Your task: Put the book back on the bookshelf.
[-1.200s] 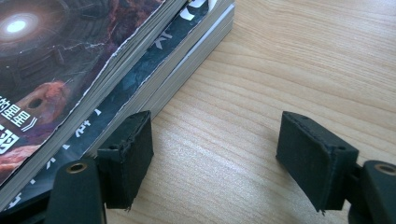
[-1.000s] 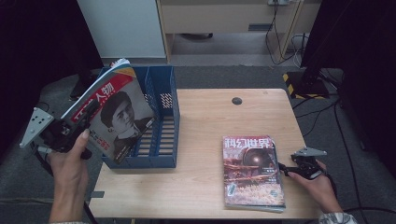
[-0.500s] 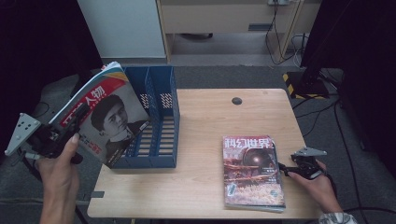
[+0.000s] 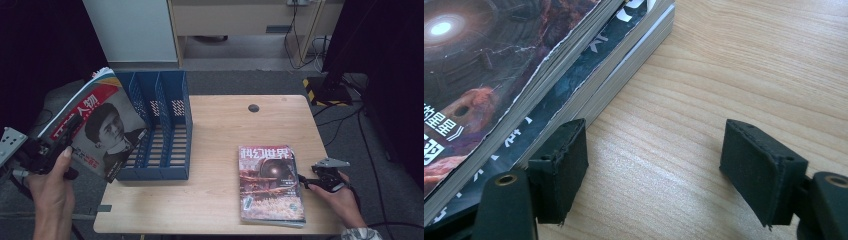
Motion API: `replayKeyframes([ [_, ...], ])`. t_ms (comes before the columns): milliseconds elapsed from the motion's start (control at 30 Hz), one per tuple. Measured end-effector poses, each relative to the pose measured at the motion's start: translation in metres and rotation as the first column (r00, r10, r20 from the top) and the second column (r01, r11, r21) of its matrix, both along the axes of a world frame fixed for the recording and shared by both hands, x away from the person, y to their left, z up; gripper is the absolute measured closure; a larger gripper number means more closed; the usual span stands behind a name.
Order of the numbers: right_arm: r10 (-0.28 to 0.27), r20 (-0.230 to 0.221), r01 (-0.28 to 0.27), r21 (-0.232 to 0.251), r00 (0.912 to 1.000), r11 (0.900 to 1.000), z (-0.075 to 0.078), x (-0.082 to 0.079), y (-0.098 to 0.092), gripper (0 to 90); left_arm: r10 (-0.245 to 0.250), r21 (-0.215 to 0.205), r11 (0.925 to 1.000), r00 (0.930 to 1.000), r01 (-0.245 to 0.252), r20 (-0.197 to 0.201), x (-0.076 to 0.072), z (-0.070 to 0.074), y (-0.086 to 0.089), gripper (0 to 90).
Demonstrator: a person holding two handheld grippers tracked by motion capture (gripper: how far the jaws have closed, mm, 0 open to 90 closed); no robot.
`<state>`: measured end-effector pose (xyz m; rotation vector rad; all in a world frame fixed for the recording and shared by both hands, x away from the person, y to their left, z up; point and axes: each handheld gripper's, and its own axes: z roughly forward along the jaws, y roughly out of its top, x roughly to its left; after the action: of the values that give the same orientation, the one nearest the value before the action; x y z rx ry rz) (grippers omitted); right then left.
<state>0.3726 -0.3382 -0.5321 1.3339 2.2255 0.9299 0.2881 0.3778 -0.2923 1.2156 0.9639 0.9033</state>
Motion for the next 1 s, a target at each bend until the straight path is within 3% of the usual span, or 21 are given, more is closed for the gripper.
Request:
replayKeyframes([
  [700, 0.000, 0.000, 0.000, 0.000, 1.0000, 1.000, 0.000, 0.000, 0.000, 27.1, 0.038, -0.002, 0.9993, 0.9992, -0.038, 0.006, -0.018, 0.007, 0.022, 86.7],
  [1000, -0.005, 0.001, 0.005, 0.004, 1.0000, 1.000, 0.000, 0.000, 0.000, 27.1, 0.083, 0.008, 0.9965, 0.9965, -0.083, -0.011, -0.009, 0.014, 0.025, 86.7],
])
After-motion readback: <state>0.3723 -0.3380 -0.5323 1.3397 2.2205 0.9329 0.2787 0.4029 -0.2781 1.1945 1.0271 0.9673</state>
